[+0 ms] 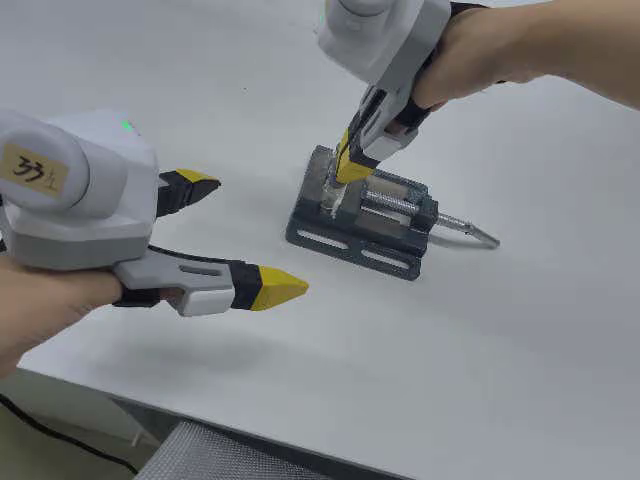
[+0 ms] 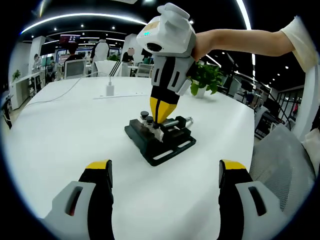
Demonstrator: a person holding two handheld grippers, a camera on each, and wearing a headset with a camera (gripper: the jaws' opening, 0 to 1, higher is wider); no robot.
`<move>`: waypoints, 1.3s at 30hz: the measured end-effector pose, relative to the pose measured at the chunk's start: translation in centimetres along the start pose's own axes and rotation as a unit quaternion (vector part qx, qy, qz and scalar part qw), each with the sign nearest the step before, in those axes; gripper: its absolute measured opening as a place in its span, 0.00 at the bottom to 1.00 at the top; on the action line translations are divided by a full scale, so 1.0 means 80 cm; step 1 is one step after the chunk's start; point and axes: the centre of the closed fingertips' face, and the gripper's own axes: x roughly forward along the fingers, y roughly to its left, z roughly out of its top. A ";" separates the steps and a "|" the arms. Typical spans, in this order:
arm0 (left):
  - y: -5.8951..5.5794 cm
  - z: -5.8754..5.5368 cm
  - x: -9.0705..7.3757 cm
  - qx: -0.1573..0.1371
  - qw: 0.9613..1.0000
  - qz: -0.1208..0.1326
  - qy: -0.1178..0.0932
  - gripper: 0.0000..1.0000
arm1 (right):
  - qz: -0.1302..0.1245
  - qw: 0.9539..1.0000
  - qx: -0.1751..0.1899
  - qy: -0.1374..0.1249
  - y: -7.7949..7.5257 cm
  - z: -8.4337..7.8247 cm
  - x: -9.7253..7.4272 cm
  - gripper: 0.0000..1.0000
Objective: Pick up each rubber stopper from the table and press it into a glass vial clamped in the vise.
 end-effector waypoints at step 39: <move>0.000 0.017 0.020 0.003 1.000 -0.015 0.004 0.86 | 0.003 0.999 0.029 0.019 -0.016 -0.003 0.009 0.00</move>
